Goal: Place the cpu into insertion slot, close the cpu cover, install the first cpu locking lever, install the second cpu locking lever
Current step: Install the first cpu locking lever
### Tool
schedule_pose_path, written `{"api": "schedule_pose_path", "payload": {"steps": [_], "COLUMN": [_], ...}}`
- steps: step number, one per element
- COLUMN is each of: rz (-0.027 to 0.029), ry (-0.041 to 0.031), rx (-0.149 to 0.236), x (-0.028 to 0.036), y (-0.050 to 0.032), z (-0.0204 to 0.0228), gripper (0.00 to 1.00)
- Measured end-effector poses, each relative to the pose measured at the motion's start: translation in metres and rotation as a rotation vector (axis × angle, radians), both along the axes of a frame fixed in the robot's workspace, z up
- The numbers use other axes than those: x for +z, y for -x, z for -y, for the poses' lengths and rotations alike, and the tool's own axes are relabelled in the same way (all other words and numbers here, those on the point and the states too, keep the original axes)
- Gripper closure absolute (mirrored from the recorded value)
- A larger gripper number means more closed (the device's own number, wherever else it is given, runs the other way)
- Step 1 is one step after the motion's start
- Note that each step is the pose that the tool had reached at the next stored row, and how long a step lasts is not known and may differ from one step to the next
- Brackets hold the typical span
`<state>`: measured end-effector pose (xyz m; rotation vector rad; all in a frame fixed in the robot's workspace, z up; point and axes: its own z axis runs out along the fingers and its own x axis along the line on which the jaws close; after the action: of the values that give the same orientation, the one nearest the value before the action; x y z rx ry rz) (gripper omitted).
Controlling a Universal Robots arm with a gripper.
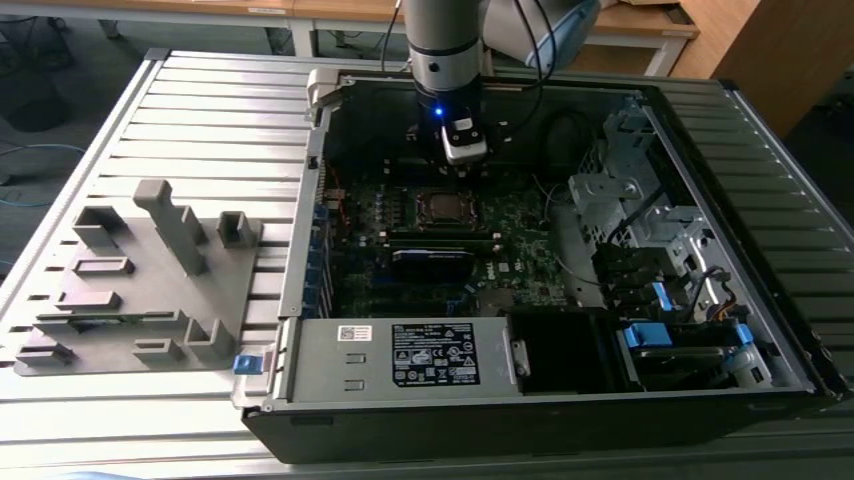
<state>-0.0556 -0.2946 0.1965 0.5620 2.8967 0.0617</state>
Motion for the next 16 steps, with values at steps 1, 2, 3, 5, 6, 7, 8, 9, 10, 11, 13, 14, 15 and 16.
{"api": "schedule_pose_path", "payload": {"steps": [1,2,3,5,6,7,8,9,10,11,13,14,15,16], "rz": [0.0001,0.0001,0.0001,-0.0001,-0.0001,0.0,0.0,0.0,-0.0001,-0.0002,-0.0002,-0.0001,0.0,0.0], "ry": [0.0026,0.0054,0.0078,0.0088,0.0089,0.0088,0.0086,0.0087,0.0089,0.0089,0.0087,0.0086,0.0087,0.0087], "rx": [0.0,0.0,0.0,0.0,0.0,0.0,0.0,0.0,0.0,0.0,0.0,0.0,0.0,0.0], "x": [-0.0002,-0.0003,-0.0004,-0.0005,-0.0007,-0.0009,-0.0011,-0.0013,-0.0013,-0.0014,-0.0015,-0.0015,-0.0015,-0.0015], "y": [0.0,0.0,0.0,0.0,0.0,0.0,0.0,0.0,0.0,0.0,-0.0004,-0.0008,-0.0012,-0.0017], "z": [0.0,0.0,0.0,0.0001,0.0001,0.0,0.0,0.0,0.0,0.0,0.0,-0.0001,-0.0002,-0.0004], "gripper": [0.89,0.89,0.89,0.89,0.89,0.89,0.89,0.89,0.89,0.89,0.89,0.89,0.89,0.89]}}
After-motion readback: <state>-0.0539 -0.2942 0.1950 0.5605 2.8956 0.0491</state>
